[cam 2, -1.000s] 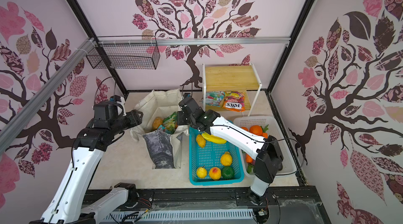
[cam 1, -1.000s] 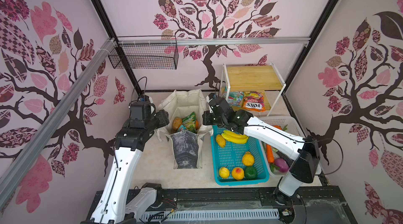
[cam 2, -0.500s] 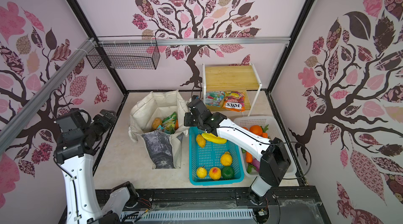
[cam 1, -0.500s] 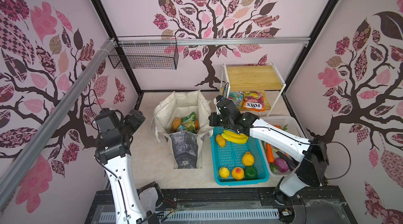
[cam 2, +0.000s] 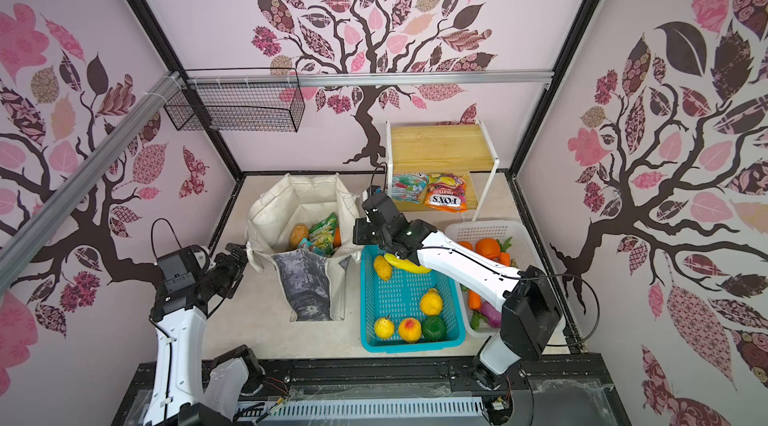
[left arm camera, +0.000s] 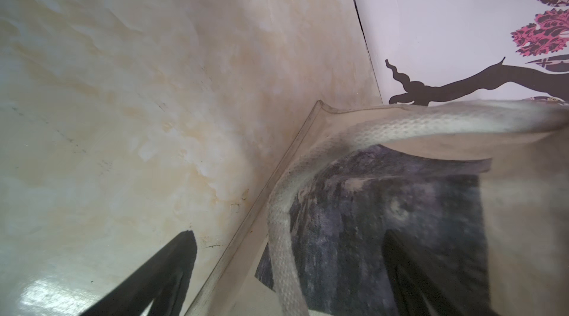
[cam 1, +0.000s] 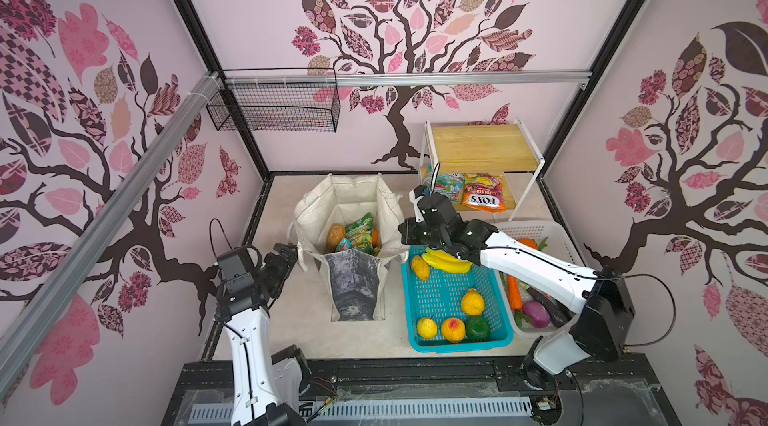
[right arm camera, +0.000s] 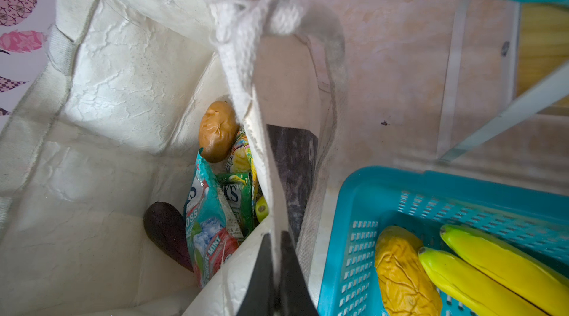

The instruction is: Place the food into the grocery bag and tie it

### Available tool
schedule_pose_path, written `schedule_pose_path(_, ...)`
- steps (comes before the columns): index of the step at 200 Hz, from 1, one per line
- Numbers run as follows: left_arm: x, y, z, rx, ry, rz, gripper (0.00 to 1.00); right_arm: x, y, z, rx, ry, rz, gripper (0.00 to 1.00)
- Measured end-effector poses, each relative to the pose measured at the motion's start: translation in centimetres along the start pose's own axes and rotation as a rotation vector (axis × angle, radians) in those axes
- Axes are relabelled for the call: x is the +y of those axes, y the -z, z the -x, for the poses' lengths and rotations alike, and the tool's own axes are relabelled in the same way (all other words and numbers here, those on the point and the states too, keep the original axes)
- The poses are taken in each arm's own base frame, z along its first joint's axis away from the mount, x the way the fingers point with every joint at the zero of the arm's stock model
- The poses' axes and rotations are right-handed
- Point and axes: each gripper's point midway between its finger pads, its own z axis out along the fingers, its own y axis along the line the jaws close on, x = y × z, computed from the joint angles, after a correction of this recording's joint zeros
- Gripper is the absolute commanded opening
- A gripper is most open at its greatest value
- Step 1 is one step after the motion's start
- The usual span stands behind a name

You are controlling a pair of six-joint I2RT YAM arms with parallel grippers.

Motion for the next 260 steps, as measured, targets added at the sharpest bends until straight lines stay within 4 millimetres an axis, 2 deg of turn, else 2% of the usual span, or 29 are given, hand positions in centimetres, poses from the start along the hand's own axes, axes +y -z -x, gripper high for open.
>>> schedule_pose_path(39, 0.2, -2.8, -0.7, 0.044, 0.109, -0.113, 0.85, 0.2, 0.2, 0.1, -0.015, -0.001, 0.017, 0.0)
schedule_pose_path(53, 0.0, -3.7, -1.0, 0.062, 0.145, -0.141, 0.71, 0.1, 0.3, 0.0, -0.017, -0.002, 0.021, 0.0)
schedule_pose_path(69, -0.6, -4.2, -0.9, 0.07, 0.154, -0.161, 0.63, 0.0, 0.4, -0.1, -0.015, -0.004, 0.022, 0.0)
schedule_pose_path(82, -0.9, -4.4, -0.6, 0.063, 0.157, -0.176, 0.48, 0.0, 0.4, -0.2, -0.016, -0.004, 0.024, 0.0)
schedule_pose_path(103, -1.3, -4.2, -0.2, 0.045, 0.146, -0.188, 0.1, 0.0, 0.4, -0.2, -0.018, -0.005, 0.026, 0.0)
schedule_pose_path(111, -1.3, -4.0, 0.0, 0.036, 0.133, -0.173, 0.0, -0.1, 0.3, -0.3, -0.017, -0.005, 0.025, 0.0)
schedule_pose_path(126, -1.6, -2.8, 0.8, -0.011, 0.098, -0.133, 0.0, -0.1, 0.3, -0.4, -0.016, -0.004, 0.024, 0.0)
schedule_pose_path(146, -3.2, 0.4, 3.0, -0.139, 0.011, -0.095, 0.0, -0.1, 0.3, -0.4, -0.016, -0.004, 0.024, 0.0)
schedule_pose_path(173, -6.8, 5.9, 5.8, -0.302, -0.111, -0.069, 0.0, -0.1, 0.3, -0.4, -0.016, -0.005, 0.024, 0.0)
schedule_pose_path(199, -10.6, 9.7, 7.1, -0.353, -0.204, -0.078, 0.0, -0.1, 0.3, -0.4, -0.015, -0.015, 0.026, 0.0)
schedule_pose_path(212, -12.5, 10.4, 7.0, -0.334, -0.246, -0.092, 0.0, 0.0, 0.3, -0.4, -0.012, -0.022, 0.029, 0.0)
schedule_pose_path(226, -15.0, 10.4, 6.4, -0.275, -0.294, -0.131, 0.0, 0.0, 0.3, -0.4, -0.011, -0.031, 0.031, 0.0)
schedule_pose_path(243, -18.1, 9.3, 4.8, -0.172, -0.353, -0.217, 0.0, 0.1, 0.3, -0.5, -0.009, -0.036, 0.032, 0.0)
schedule_pose_path(260, -18.9, 7.5, 3.2, -0.074, -0.371, -0.251, 0.0, 0.4, 0.4, -0.6, -0.005, -0.037, 0.04, 0.0)
